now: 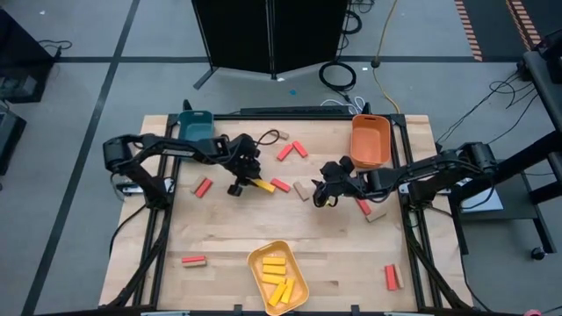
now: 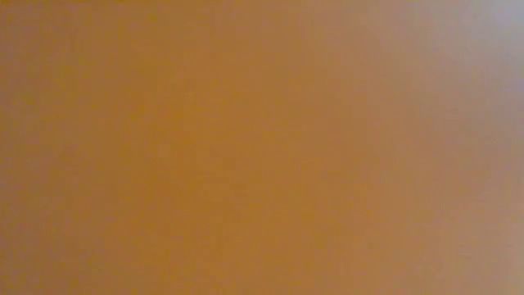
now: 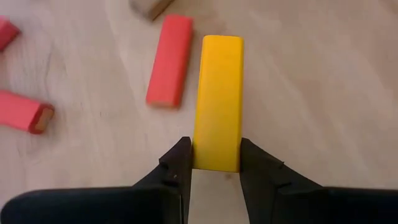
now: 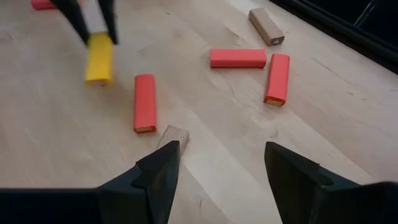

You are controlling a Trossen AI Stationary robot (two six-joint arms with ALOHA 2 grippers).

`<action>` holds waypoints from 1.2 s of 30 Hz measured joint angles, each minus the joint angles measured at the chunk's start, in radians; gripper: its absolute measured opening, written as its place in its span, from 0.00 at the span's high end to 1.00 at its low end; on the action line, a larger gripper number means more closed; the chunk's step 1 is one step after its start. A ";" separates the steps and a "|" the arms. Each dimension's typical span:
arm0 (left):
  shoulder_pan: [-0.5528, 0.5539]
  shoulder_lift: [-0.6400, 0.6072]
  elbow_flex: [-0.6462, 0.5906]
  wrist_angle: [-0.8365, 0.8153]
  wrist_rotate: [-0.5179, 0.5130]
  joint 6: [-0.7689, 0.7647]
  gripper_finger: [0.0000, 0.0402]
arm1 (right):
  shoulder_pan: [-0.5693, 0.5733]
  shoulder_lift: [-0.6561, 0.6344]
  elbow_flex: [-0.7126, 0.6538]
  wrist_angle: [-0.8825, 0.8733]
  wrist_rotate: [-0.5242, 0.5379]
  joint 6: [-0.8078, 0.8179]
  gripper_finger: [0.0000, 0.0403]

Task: Sort blocks
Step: Put the yellow block into the yellow bin

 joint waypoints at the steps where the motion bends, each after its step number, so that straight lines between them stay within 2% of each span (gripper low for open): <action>1: -0.004 -0.015 0.001 -0.009 0.013 0.000 0.77 | -0.004 0.000 0.000 0.000 0.000 -0.004 0.50; 3: -0.015 -0.042 0.001 -0.029 0.057 -0.001 0.77 | -0.009 0.000 0.000 0.000 0.000 -0.012 0.50; 8: -0.060 -0.097 0.001 -0.013 0.253 -0.008 0.77 | -0.018 0.000 0.000 0.001 -0.003 -0.018 0.50; 10: -0.093 -0.111 0.001 -0.010 0.294 -0.008 0.77 | -0.018 0.000 0.000 0.003 -0.003 -0.018 0.50; 24: -0.402 -0.127 0.002 0.057 0.277 -0.060 0.77 | -0.018 0.000 0.001 0.127 -0.003 -0.043 0.50; 36: -0.586 -0.127 0.002 0.282 0.273 -0.108 0.77 | -0.018 0.000 0.001 0.235 -0.003 -0.052 0.50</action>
